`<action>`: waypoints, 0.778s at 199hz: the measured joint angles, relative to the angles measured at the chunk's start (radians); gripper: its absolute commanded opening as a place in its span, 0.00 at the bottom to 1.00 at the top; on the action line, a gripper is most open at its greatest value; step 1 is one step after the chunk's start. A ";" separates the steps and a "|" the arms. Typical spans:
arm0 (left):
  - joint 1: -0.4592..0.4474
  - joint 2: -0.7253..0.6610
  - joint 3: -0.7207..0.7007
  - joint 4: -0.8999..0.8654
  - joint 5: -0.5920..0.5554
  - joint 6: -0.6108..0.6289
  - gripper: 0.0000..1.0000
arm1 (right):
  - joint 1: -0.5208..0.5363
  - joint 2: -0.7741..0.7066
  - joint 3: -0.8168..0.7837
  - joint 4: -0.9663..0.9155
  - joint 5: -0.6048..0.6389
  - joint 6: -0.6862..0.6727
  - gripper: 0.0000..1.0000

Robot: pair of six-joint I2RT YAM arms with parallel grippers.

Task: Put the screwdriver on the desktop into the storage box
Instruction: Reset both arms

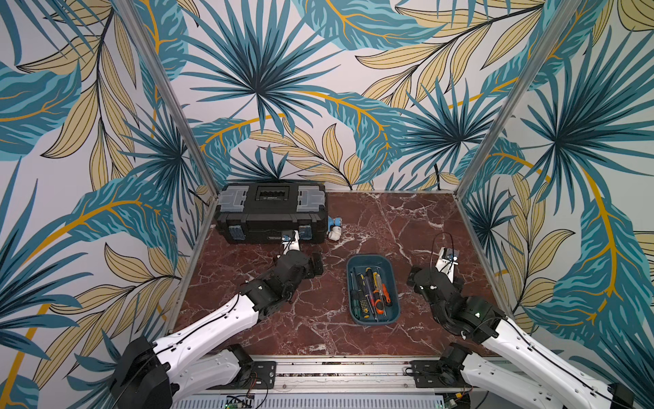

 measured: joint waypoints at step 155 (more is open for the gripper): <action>0.671 0.239 -0.249 0.619 -0.084 0.438 1.00 | -0.765 0.495 -0.361 1.112 -0.217 -0.337 0.99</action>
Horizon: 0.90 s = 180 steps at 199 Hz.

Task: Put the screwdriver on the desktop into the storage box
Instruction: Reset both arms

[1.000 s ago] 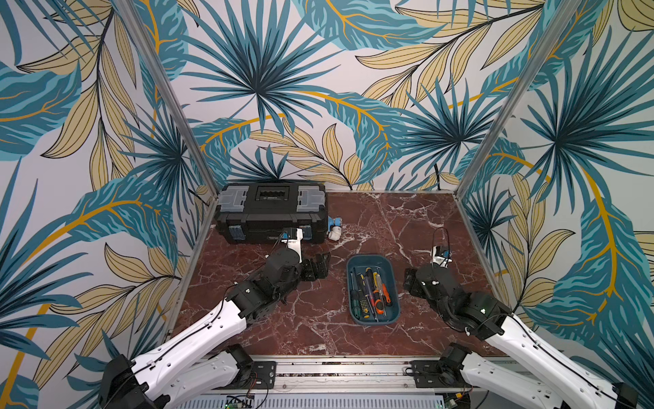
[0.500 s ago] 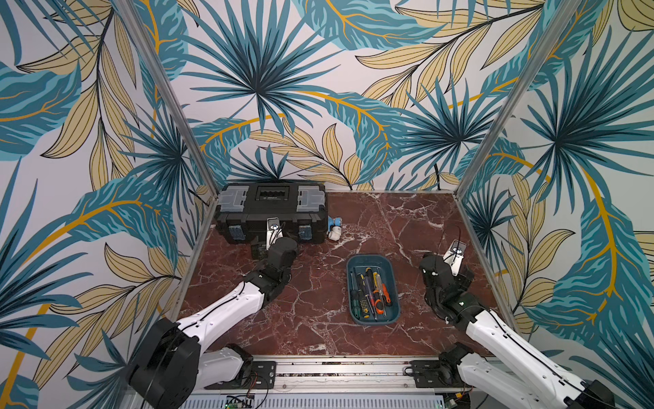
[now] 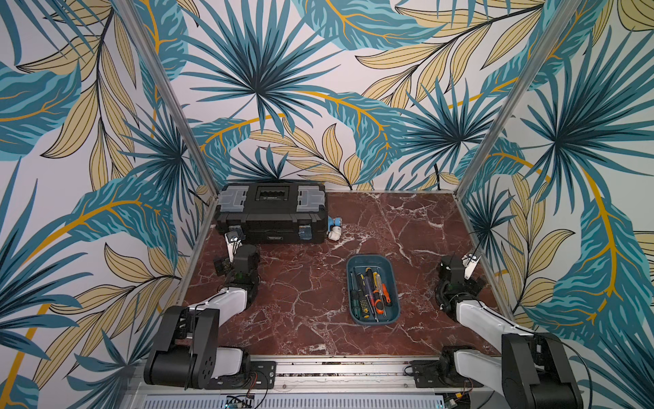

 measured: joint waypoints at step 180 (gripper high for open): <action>-0.017 0.188 -0.056 0.361 0.323 0.120 1.00 | 0.031 0.264 0.068 0.362 -0.544 -0.251 0.99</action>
